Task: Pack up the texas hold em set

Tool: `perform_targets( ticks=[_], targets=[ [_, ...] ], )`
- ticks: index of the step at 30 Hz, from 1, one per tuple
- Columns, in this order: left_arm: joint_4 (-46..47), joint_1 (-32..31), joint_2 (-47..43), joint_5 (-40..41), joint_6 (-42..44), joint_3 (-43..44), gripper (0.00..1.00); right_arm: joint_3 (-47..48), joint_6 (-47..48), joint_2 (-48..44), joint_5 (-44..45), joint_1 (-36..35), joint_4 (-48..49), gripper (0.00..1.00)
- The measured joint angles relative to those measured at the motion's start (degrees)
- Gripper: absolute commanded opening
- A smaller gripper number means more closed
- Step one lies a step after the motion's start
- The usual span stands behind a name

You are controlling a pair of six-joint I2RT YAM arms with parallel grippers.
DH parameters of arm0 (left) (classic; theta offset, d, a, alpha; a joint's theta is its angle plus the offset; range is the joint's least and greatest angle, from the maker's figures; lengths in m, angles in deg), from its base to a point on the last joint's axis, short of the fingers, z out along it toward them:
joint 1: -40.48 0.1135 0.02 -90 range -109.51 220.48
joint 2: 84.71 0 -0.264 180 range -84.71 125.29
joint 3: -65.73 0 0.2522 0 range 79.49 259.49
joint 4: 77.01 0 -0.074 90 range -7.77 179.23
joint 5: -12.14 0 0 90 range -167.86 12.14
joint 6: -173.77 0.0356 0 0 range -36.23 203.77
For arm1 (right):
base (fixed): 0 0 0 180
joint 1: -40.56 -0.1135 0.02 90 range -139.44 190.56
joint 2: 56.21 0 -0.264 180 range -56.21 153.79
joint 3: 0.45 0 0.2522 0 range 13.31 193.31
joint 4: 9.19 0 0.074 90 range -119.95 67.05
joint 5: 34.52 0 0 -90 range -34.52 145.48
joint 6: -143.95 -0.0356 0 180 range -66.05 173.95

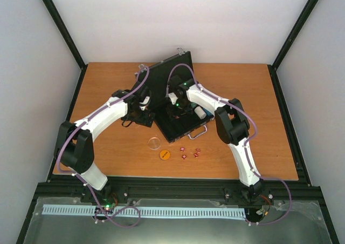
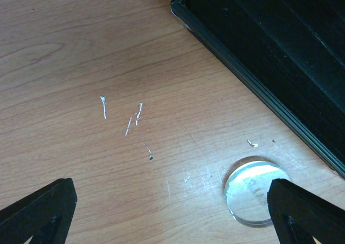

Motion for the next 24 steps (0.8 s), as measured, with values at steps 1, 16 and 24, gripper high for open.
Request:
perform_targets(
  ticks=[1, 16, 24],
  targets=[
    [0.02, 0.0, 0.02, 0.0, 0.0, 0.0, 1.0, -0.02, 0.13, 0.0, -0.81, -0.02, 0.13, 0.57],
    [0.07, 0.0, 0.02, -0.07, 0.0, 0.0, 1.0, -1.16, 0.57, -0.66, 5.79, -0.07, -0.02, 0.57],
    [0.09, 0.0, 0.02, -0.11, 0.0, -0.02, 1.0, -1.99, 0.59, -5.29, 4.92, -1.07, -0.76, 0.58]
  ],
)
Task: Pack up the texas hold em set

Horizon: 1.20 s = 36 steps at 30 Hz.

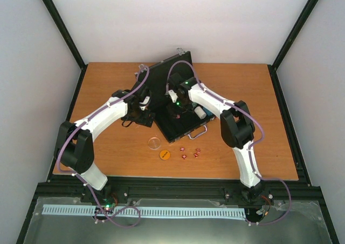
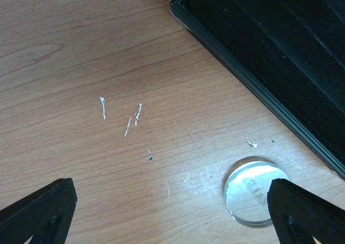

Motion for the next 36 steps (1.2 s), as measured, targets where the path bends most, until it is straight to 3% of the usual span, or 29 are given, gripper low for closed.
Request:
perform_targets(
  ticks=[9, 25, 36],
  targets=[
    [0.02, 0.0, -0.02, 0.0, 0.0, 0.0, 1.0, -1.33, -0.07, -0.85, -5.81, -2.47, 0.26, 0.58],
    [0.07, 0.0, -0.02, -0.37, 0.0, 0.0, 1.0, -3.85, -0.5, -0.13, 0.7, -2.43, 1.62, 0.58],
    [0.17, 0.0, 0.0, -0.66, 0.0, -0.11, 1.0, -5.31, -0.17, -0.11, -4.33, -2.43, 3.48, 0.58]
  ],
)
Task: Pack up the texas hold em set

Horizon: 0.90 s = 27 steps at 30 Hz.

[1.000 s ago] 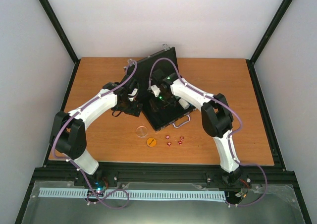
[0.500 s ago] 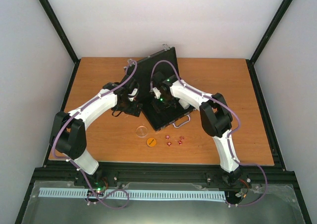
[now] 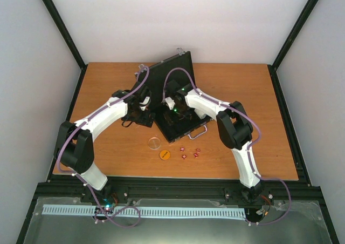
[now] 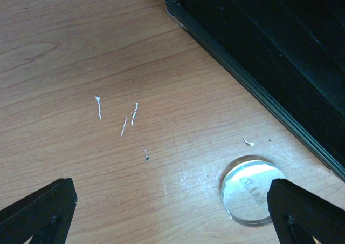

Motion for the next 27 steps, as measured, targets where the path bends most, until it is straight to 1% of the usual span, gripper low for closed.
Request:
perform_targets(
  ticks=[2, 5, 9, 12, 16, 22, 27],
  targets=[
    [0.0, 0.0, -0.02, 0.0, 0.0, -0.15, 1.0, -0.13, 0.15, -0.02, -1.42, 0.0, 0.94, 0.58],
    [0.0, 0.0, 0.0, -0.02, 0.0, -0.28, 1.0, -0.63, 0.13, -0.07, -1.2, 0.0, 1.62, 0.58],
    [0.0, 0.0, 0.0, -0.02, 0.0, -0.28, 1.0, -0.66, 0.17, -0.22, 1.14, 0.0, 0.48, 0.57],
    [0.0, 0.0, -0.02, -0.02, 0.0, -0.31, 1.0, -0.96, 0.13, -1.14, 4.07, -0.13, -2.1, 0.58],
    [0.0, 0.0, -0.02, -0.07, 0.0, -0.31, 1.0, -3.91, 0.24, -6.58, 8.92, -1.36, -6.73, 0.58],
    [0.02, 0.0, 0.13, -0.37, 0.0, -0.31, 1.0, -11.76, 0.61, -17.44, 8.5, -5.55, -10.43, 0.58],
    [0.0, 0.0, 1.09, -0.98, 0.0, -0.31, 1.0, -17.62, 1.33, -17.81, 7.15, -8.48, -11.02, 0.62]
  ],
)
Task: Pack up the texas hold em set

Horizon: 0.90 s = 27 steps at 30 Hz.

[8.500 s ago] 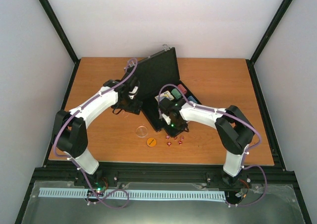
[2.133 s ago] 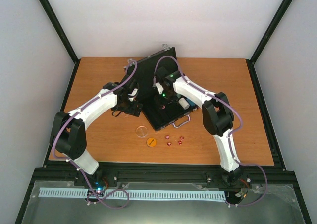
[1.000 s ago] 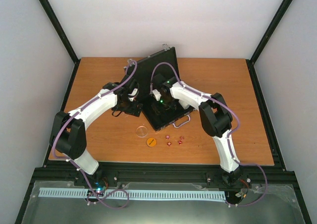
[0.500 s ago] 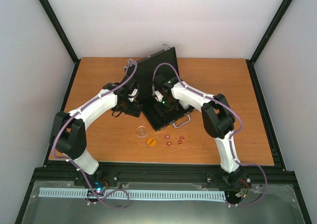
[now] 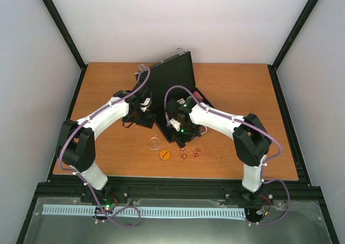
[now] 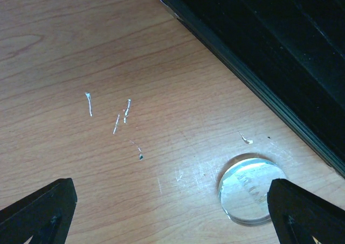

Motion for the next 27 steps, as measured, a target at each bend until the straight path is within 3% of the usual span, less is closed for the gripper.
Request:
perform_targets(
  ticks=[17, 22, 27],
  targets=[
    [0.02, 0.0, 0.15, -0.57, 0.0, 0.0, 1.0, -5.6, 0.31, 5.55, -0.24, -2.19, 7.8, 0.6],
    [0.0, 0.0, 0.15, -0.52, 0.0, 0.0, 1.0, -5.68, 0.42, 6.25, -0.02, -2.19, 9.31, 0.48],
    [0.0, 0.0, 0.15, -0.55, 0.0, 0.0, 1.0, -5.95, 0.46, 6.27, -0.09, -2.19, 10.45, 0.26]
  ],
)
